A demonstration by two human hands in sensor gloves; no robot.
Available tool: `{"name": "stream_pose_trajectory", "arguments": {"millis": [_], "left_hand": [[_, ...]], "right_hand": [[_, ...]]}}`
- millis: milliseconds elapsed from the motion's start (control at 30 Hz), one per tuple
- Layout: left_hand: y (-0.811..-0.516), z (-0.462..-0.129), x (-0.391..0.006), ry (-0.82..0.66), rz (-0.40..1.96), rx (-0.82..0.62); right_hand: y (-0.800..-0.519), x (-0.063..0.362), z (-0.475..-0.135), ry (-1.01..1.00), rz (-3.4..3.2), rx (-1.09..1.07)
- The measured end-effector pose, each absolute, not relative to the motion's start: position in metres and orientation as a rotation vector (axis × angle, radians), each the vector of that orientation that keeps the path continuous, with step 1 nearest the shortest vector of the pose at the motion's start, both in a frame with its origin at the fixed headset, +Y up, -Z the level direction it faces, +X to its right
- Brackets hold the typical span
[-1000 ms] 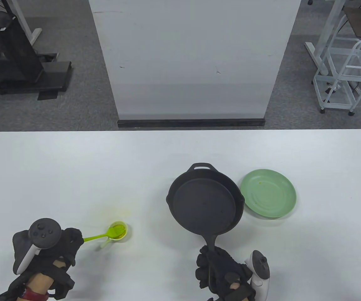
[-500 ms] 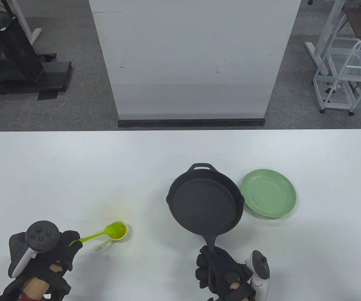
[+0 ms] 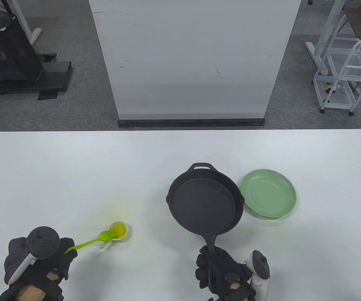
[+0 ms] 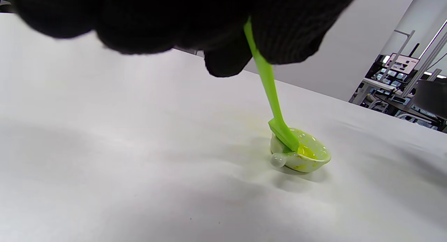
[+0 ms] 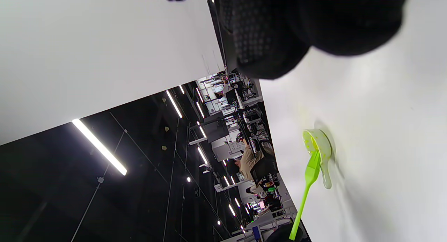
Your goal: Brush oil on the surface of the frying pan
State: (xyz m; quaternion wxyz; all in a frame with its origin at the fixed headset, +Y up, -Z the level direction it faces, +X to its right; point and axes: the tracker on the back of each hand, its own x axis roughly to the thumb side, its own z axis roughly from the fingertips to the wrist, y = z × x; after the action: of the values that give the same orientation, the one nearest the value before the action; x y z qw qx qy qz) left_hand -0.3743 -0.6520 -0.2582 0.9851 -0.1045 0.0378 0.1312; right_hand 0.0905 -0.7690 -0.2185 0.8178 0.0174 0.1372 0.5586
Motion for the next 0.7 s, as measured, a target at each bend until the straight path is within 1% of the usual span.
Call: {"name": "stream_pose_trajectory", "arguments": {"millis": [167, 433, 700], "left_hand": [[-0.645, -0.262, -0.37, 0.064, 0.264, -0.196], [-0.649, -0.264, -0.371, 0.072, 0.246, -0.243], [-0.631, -0.269, -0.376, 0.067, 0.303, -0.229]], "right_hand": [[-0.769, 0.09, -0.218, 0.296, 1.19, 0.036], [-0.769, 0.09, -0.218, 0.295, 1.19, 0.039], [-0.769, 0.09, -0.219, 0.298, 1.189, 0.044]]}}
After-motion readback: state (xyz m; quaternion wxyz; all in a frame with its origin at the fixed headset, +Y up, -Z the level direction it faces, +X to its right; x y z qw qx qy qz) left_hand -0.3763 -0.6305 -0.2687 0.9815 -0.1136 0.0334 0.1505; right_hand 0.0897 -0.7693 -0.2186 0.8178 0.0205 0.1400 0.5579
